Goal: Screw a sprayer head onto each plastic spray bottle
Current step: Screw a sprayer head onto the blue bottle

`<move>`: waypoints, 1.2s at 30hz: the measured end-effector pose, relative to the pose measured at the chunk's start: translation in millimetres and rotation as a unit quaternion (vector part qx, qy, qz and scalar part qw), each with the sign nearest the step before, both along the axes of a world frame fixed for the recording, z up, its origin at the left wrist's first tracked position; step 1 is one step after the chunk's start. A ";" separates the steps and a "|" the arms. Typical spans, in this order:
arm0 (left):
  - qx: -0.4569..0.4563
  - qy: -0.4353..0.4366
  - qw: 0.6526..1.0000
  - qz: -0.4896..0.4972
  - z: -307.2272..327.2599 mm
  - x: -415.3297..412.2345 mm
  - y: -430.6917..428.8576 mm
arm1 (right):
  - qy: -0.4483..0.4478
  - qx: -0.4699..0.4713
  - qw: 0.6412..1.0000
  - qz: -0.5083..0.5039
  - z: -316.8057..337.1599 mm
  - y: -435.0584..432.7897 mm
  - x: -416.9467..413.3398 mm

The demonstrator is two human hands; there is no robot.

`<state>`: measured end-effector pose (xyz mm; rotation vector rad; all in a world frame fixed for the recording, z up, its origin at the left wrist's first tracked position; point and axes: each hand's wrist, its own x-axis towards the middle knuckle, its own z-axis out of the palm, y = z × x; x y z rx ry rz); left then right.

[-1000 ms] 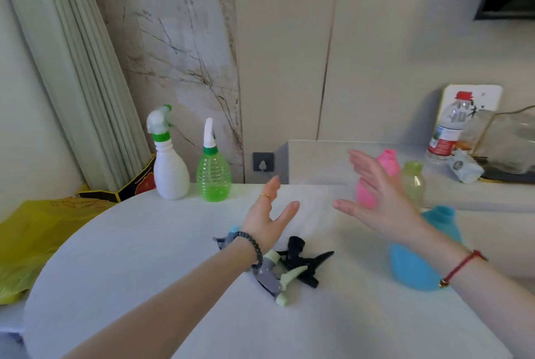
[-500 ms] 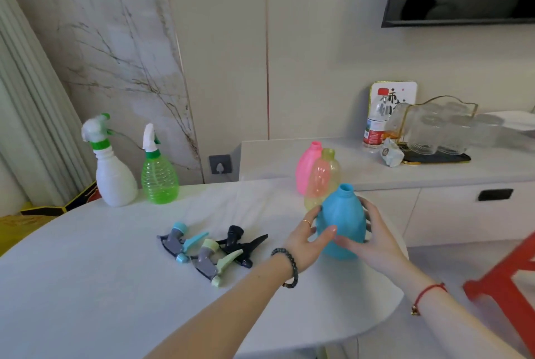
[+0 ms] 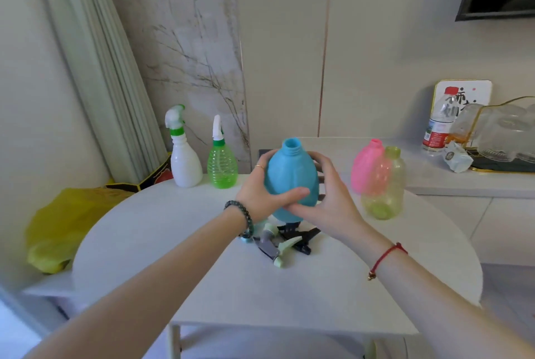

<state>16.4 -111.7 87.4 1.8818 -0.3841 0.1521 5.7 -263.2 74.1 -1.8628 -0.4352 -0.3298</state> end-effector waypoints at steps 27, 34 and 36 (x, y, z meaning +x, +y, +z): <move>-0.003 0.123 0.989 0.086 -90.5 -10.8 150.9 | -0.069 -0.486 0.871 0.008 -42.1 112.8 104.8; -0.009 0.124 0.990 0.067 -86.5 -6.7 129.9 | 0.017 0.143 0.983 0.114 104.2 97.6 71.8; -0.003 0.124 0.990 0.067 -85.7 -6.6 120.2 | 0.027 0.185 0.970 0.152 126.3 91.3 57.7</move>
